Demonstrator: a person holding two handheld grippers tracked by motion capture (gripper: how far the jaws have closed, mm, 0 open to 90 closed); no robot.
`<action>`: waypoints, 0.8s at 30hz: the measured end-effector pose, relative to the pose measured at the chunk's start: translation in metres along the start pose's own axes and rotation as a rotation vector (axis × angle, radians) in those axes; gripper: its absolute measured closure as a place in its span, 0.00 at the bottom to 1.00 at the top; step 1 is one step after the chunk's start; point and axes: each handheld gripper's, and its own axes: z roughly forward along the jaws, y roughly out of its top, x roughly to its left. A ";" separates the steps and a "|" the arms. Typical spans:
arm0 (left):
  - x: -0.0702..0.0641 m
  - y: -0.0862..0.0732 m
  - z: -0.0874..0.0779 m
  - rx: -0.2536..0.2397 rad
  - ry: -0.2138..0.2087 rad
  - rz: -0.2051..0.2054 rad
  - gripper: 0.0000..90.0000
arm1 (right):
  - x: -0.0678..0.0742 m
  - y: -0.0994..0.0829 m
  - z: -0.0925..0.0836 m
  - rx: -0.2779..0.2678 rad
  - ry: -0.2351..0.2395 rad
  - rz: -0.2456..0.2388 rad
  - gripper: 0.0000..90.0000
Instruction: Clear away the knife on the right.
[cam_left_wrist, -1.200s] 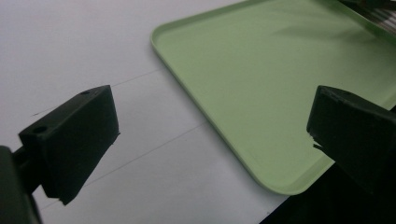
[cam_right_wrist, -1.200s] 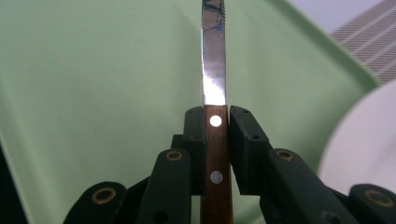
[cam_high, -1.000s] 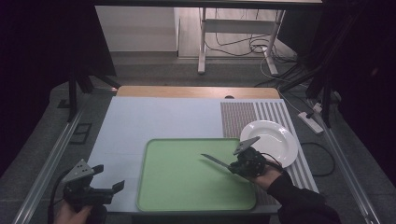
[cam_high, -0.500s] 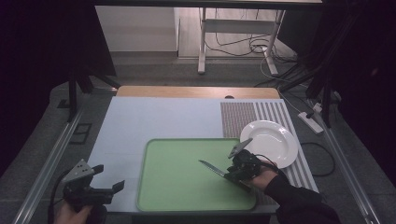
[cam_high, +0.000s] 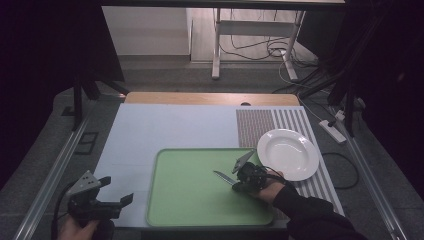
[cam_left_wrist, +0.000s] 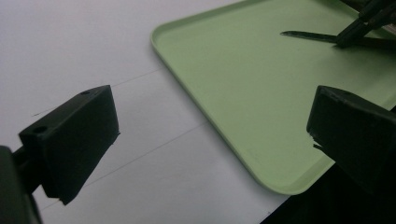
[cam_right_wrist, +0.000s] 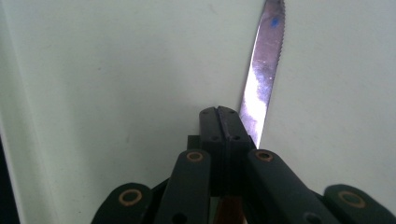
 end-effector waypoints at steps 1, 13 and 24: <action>0.000 0.000 0.000 0.000 0.000 0.000 0.02 | -0.002 -0.001 -0.001 0.004 -0.020 0.004 1.00; 0.000 0.000 0.000 -0.005 -0.001 0.001 0.02 | -0.031 -0.019 -0.015 0.009 -0.100 0.122 0.99; 0.000 0.000 0.000 -0.005 -0.001 0.000 0.02 | -0.042 -0.032 -0.025 0.028 -0.097 0.183 0.99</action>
